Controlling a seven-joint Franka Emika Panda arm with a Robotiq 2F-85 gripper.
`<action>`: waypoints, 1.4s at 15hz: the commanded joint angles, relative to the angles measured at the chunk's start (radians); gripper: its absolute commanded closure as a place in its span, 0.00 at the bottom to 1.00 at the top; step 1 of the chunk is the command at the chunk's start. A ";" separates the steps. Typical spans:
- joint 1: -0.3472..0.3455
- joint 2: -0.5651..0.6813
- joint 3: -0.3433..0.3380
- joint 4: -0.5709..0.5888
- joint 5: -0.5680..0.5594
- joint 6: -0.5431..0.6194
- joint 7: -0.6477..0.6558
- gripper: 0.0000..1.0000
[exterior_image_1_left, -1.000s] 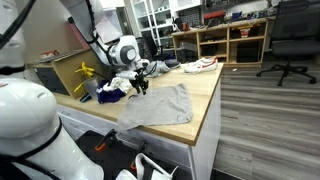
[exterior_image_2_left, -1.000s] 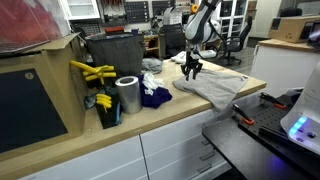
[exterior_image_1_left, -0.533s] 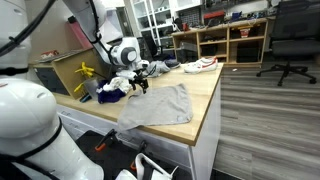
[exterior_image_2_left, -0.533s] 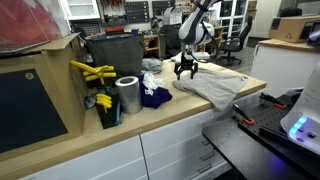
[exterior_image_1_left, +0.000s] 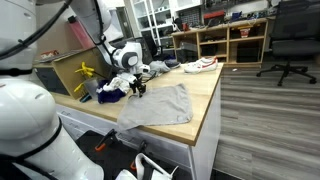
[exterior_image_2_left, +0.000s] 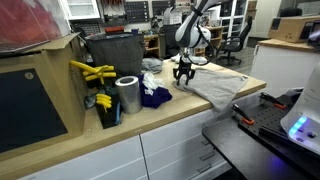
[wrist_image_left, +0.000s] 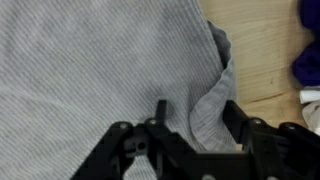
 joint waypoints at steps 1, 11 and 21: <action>-0.020 0.013 0.020 0.038 0.046 -0.049 -0.031 0.69; -0.005 0.015 0.006 0.065 0.030 -0.060 -0.020 0.98; 0.025 0.076 -0.074 0.194 -0.070 -0.056 0.020 0.98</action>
